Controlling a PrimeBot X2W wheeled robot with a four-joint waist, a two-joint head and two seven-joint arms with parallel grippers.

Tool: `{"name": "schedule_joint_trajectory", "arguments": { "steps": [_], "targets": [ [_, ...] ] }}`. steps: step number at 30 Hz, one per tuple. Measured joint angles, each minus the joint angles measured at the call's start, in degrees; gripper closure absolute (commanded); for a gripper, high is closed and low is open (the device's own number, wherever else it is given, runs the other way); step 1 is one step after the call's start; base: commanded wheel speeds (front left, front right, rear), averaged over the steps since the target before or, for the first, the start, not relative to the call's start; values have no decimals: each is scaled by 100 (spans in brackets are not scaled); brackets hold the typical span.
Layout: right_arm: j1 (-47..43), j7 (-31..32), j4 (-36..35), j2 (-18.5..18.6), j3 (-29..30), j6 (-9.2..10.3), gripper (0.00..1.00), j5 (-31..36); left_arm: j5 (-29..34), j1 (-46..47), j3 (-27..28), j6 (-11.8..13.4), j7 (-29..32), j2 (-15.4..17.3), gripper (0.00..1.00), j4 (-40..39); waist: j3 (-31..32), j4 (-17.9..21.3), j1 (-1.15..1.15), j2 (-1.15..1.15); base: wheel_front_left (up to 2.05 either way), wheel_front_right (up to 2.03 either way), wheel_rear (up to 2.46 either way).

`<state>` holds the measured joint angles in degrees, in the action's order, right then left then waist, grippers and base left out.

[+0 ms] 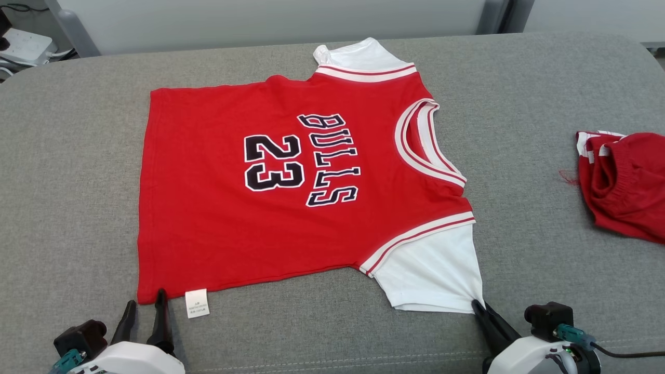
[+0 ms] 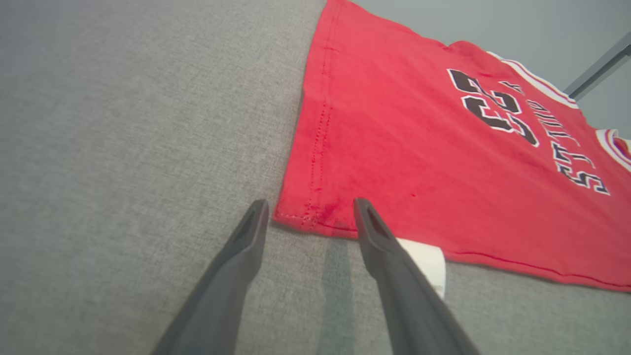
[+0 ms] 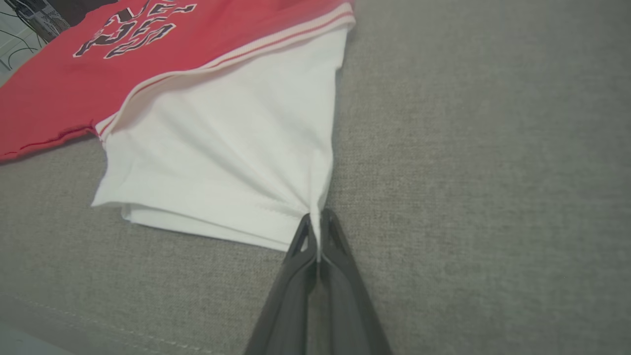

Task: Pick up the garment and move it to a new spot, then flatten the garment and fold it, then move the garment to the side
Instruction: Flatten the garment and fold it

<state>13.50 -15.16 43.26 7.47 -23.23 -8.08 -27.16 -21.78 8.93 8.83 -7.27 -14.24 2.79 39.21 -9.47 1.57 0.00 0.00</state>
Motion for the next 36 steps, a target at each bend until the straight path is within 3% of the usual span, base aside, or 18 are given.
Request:
{"name": "schedule_joint_trajectory", "arguments": {
  "steps": [1, 3, 6, 8, 12, 26, 36],
  "targets": [
    [1, 0, -3, 0, 0, 0, 100, 1, -15, 20, 7, 0, 0, 1, 7, 36, -3, 3, 0, 0, 0, 0, 0],
    [2, 0, -9, -1, 0, 0, 100, 21, -87, 68, 1, 0, 1, 0, 14, 121, -11, 9, 0, 0, 0, 0, 0],
    [4, -1, -20, -1, -5, 0, 100, 52, -179, 110, -58, 0, 0, 9, 38, 242, -22, 17, 0, 0, 0, 0, 0],
    [7, -1, -24, -1, -9, 0, 100, 51, -288, 116, -57, 0, 0, 2, 47, 327, -30, 23, 0, 0, 0, 0, 0],
    [14, -1, -33, 0, -24, 0, 100, 51, -386, 193, -52, 0, -16, 8, 100, 368, -43, 35, 0, 0, 0, 0, 0],
    [27, 1, -32, 85, -165, 10, 100, 5, -422, 190, 53, 0, -16, 10, 100, 116, 77, 32, 0, 0, 0, 0, 0],
    [-27, 161, -169, 413, -900, 30, 100, -564, -266, -235, 43, -23, -16, 18, 100, 196, 481, -10, 0, 0, 0, 0, 0]
  ]
}}
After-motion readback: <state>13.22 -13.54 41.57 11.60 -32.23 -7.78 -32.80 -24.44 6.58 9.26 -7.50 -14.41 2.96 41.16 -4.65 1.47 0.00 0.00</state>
